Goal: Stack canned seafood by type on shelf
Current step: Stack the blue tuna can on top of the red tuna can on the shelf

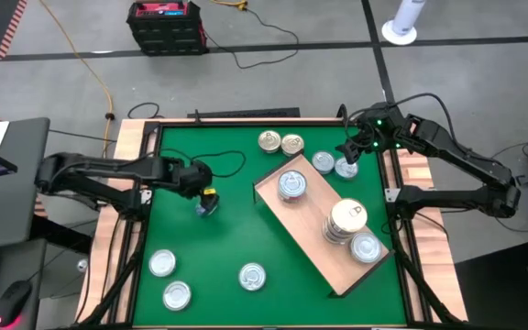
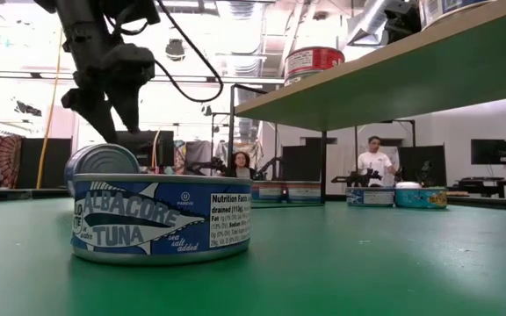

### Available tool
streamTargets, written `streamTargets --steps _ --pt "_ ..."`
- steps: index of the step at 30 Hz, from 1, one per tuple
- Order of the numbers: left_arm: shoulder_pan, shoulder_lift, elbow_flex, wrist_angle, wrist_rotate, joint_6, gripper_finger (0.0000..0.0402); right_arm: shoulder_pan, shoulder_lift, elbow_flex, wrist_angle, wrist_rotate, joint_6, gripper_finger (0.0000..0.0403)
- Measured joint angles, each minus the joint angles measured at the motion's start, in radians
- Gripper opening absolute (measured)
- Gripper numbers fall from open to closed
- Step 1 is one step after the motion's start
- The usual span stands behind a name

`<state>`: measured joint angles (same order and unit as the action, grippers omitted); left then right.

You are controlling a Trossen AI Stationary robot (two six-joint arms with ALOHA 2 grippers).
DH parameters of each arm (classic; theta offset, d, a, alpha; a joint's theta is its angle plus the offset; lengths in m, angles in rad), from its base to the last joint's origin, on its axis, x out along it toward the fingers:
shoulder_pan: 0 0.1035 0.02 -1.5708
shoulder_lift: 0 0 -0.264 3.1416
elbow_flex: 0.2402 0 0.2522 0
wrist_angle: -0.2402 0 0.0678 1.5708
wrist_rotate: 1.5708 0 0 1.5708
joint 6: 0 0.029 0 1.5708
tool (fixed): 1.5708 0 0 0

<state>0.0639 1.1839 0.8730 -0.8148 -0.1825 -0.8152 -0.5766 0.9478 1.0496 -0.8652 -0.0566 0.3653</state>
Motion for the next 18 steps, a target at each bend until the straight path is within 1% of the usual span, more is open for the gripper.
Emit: streamTargets --steps 5,13,15,18 --pt "-0.037 0.059 0.000 0.002 0.025 -0.009 0.0297 0.000 0.000 0.000 0.001 0.000 0.000 0.0281" --pt "-0.079 0.169 0.000 -0.016 0.019 0.006 0.0296 0.000 0.000 0.000 0.016 0.000 -0.008 0.0281" --pt "-0.079 0.187 0.000 -0.026 0.021 0.014 0.0287 0.000 0.000 0.000 0.015 0.000 -0.008 0.0281" --pt "-0.079 0.195 0.000 -0.037 0.023 0.040 0.0253 0.000 0.000 0.000 0.015 0.000 -0.009 0.0281"
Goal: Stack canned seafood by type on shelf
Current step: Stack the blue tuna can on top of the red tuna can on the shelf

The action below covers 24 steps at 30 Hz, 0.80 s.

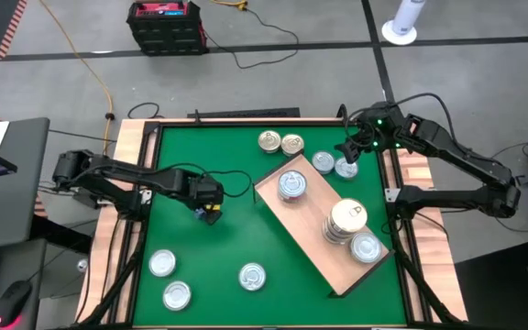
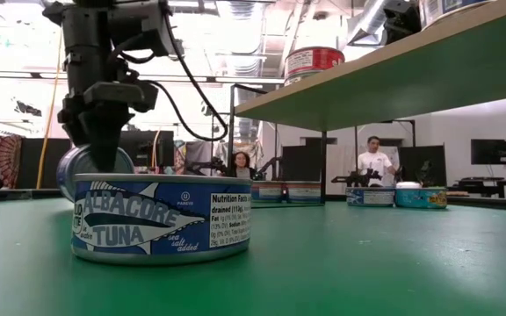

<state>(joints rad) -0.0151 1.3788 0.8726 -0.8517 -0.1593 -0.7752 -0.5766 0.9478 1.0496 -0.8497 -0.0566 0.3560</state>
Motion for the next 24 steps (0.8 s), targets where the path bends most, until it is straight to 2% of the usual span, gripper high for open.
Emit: streamTargets --steps 6,7,13,21,24 --pt "0.000 -0.015 0.001 -0.005 -0.009 0.025 0.0136 0.000 0.000 0.000 0.000 0.000 -0.007 0.0281" --pt "0.000 -0.017 0.004 -0.007 -0.009 0.036 0.0127 0.000 0.000 0.000 0.000 0.000 -0.007 0.0281" --pt "-0.028 -0.020 0.117 -0.006 -0.074 0.205 0.0128 -0.001 0.000 0.000 0.000 0.000 -0.024 0.0281" --pt "-0.081 -0.019 0.360 0.017 -0.331 0.593 0.0128 -0.037 0.000 0.000 0.002 -0.023 -0.027 0.0281" --pt "-0.097 -0.019 0.437 0.133 -0.432 0.809 0.0135 -0.043 0.001 0.000 0.013 -0.025 -0.021 0.0281"
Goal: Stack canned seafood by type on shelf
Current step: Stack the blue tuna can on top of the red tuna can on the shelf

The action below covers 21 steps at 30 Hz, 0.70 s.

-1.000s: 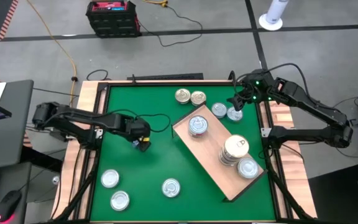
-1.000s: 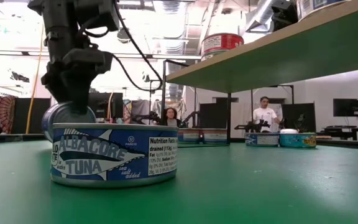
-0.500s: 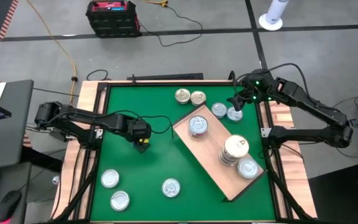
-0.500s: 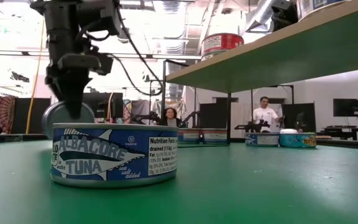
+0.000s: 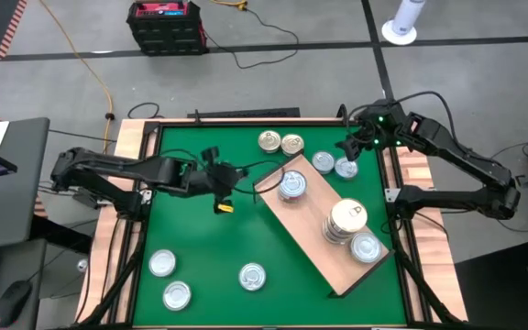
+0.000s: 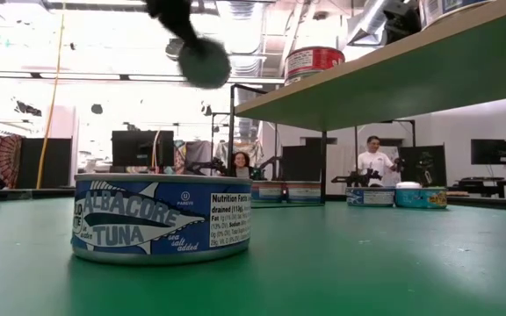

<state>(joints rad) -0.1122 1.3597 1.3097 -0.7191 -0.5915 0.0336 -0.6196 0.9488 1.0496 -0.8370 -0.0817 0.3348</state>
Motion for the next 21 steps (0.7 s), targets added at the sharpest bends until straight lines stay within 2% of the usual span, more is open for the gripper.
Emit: streamTargets --steps 3,7,9,13,18,21 --pt "-0.006 0.000 0.033 0.204 -0.047 0.270 0.0146 0.000 0.001 0.000 0.016 -0.001 0.016 0.0281" --pt "-0.005 0.017 0.036 0.502 -0.028 0.568 0.0143 0.000 0.001 0.000 0.024 -0.011 0.041 0.0281" --pt "0.002 0.039 0.037 0.588 0.006 0.678 0.0138 0.000 0.001 0.000 0.025 -0.017 0.042 0.0281" --pt "0.015 0.115 0.036 0.642 0.117 0.831 0.0136 0.000 0.001 0.000 0.026 -0.024 0.042 0.0281" --pt "0.005 0.200 0.033 0.726 0.095 0.917 0.0145 0.000 0.001 0.000 0.026 -0.025 0.049 0.0281" --pt "0.000 0.217 0.046 0.740 0.144 0.965 0.0142 0.000 0.001 0.000 0.028 -0.026 0.057 0.0281"
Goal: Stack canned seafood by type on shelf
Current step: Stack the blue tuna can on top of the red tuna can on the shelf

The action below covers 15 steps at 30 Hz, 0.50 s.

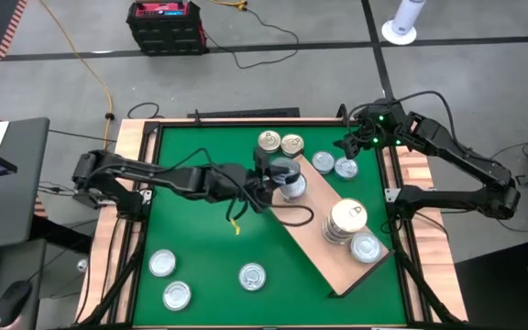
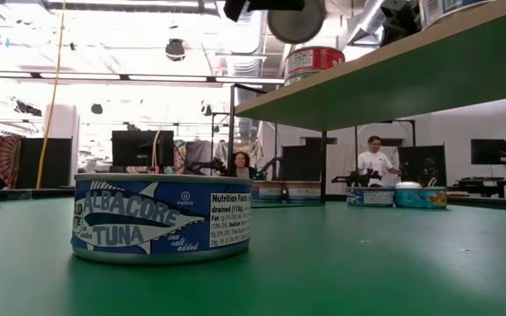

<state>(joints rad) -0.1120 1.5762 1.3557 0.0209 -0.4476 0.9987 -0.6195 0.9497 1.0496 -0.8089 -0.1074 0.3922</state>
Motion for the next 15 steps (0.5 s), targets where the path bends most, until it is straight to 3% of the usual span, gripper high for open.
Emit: streamTargets --steps 15 --pt "0.070 0.059 0.009 -0.049 0.197 -0.017 0.0150 0.004 0.000 0.000 0.044 -0.001 0.010 0.0281"
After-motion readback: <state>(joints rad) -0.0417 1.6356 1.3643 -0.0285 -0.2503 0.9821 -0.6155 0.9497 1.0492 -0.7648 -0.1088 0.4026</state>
